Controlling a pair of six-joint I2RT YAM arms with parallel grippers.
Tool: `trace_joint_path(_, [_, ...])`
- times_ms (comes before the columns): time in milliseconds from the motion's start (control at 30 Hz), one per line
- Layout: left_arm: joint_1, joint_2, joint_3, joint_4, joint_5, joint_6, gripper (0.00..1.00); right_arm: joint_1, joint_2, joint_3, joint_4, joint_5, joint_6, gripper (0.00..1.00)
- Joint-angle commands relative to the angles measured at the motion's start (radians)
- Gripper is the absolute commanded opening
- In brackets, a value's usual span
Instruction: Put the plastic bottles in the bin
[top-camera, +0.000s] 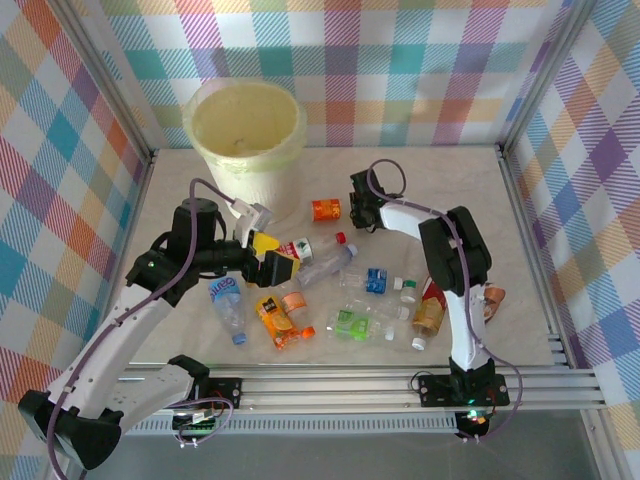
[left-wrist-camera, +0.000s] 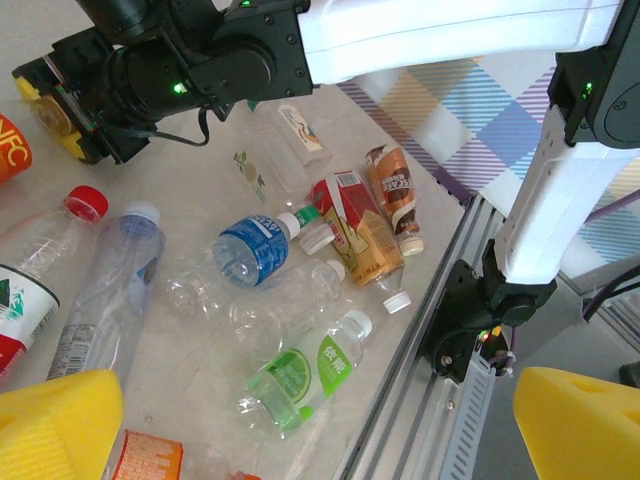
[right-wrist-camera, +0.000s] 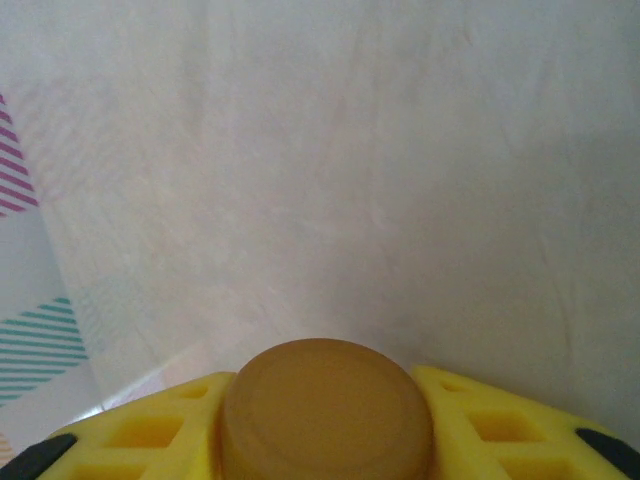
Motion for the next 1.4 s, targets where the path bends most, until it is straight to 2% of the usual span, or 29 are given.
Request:
trace_joint_path(0, [-0.013, -0.004, -0.006, -0.015, -0.006, 0.002, 1.00, -0.039, -0.027, 0.020, 0.056, 0.002, -0.063, 0.44])
trace_joint_path(233, [-0.014, 0.013, 0.019, -0.032, -0.025, -0.008, 1.00, -0.107, -0.141, -0.033, 0.049, -0.037, -0.266, 0.44])
trace_joint_path(400, [-0.016, 0.029, 0.049, -0.060, -0.052, -0.009, 1.00, -0.152, -0.264, -0.131, 0.074, -0.099, -0.415, 0.42])
trace_joint_path(733, [-0.067, 0.084, 0.090, -0.071, -0.104, -0.044, 1.00, -0.163, -0.485, -0.175, -0.032, -0.266, -0.810, 0.42])
trace_joint_path(900, [-0.102, 0.123, 0.097, -0.014, -0.120, -0.107, 1.00, -0.157, -0.635, -0.222, -0.113, -0.308, -0.998, 0.42])
trace_joint_path(1067, [-0.180, 0.190, 0.099, 0.077, -0.143, -0.167, 1.00, -0.147, -0.773, -0.254, -0.202, -0.343, -1.170, 0.41])
trace_joint_path(1200, [-0.266, 0.244, 0.099, 0.195, -0.194, -0.218, 1.00, -0.132, -0.865, -0.267, -0.265, -0.382, -1.244, 0.41])
trace_joint_path(1367, [-0.339, 0.328, 0.100, 0.379, -0.242, -0.287, 1.00, -0.071, -0.936, -0.223, -0.369, -0.364, -1.324, 0.44])
